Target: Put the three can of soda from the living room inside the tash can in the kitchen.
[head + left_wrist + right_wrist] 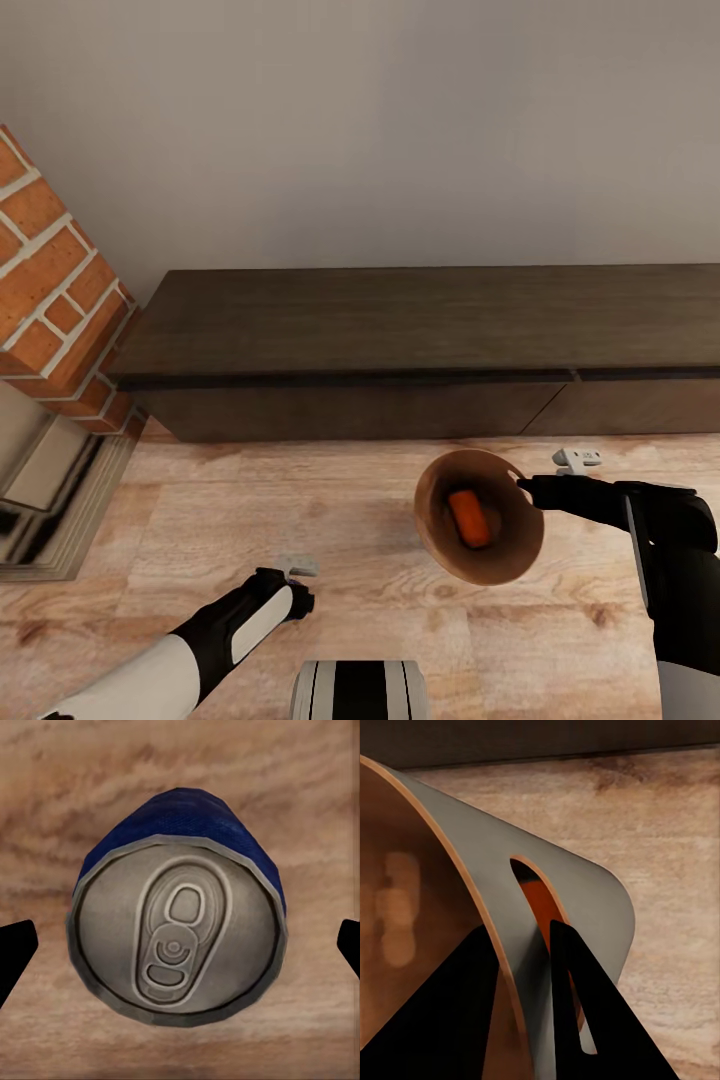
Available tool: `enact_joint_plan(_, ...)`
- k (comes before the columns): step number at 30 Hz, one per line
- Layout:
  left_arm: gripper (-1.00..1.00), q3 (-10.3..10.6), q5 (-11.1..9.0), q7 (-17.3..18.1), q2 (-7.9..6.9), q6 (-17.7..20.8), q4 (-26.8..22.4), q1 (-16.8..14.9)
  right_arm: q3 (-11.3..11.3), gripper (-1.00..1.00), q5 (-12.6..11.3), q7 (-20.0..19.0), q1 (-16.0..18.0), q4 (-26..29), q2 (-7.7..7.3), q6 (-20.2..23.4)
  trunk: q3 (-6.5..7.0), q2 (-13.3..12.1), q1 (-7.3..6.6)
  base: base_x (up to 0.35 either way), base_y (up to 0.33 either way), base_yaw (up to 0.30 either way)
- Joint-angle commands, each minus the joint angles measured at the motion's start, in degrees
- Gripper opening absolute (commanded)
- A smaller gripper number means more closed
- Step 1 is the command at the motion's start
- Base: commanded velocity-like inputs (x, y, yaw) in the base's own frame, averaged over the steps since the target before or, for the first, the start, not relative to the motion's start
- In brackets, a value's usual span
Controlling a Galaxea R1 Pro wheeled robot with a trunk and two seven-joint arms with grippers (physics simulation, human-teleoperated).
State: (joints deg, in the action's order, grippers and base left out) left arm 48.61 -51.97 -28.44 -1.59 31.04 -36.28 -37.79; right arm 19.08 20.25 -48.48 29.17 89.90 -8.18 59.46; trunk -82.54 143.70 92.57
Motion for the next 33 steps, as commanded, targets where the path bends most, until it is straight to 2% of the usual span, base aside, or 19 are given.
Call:
enact_joint_plan(1,1.0,0.0,0.0,0.4,0.03,0.0,0.1,0.0,0.0,-1.0,-1.2,0.0,0.0,0.0,0.0,0.5,0.0,0.0,-0.01,0.0,0.0,0.0)
enact_joint_plan(9,1.0,0.0,0.1,1.3,0.1,-2.0,0.7,0.0,0.0,-1.0,-1.2,0.0,0.0,0.0,0.0,0.5,0.0,0.0,-0.01,0.0,0.0,0.0)
enact_joint_plan(19,1.0,0.0,0.1,3.2,0.21,-4.0,3.7,0.0,0.0,-1.0,-1.2,0.0,0.0,0.0,0.07,0.5,0.0,0.0,-0.01,0.0,0.0,0.0)
enact_joint_plan(25,1.0,0.0,0.1,3.4,1.68,-5.5,6.2,0.0,-0.1,-1.0,-1.2,0.0,0.0,0.0,0.09,0.5,0.0,0.0,-0.01,0.0,0.0,0.0)
enact_joint_plan(33,1.0,0.0,0.2,3.5,1.98,-6.9,6.6,-0.3,-0.1,-1.0,-1.2,0.0,0.0,0.0,0.14,0.5,0.0,0.0,-0.01,0.0,0.0,0.0)
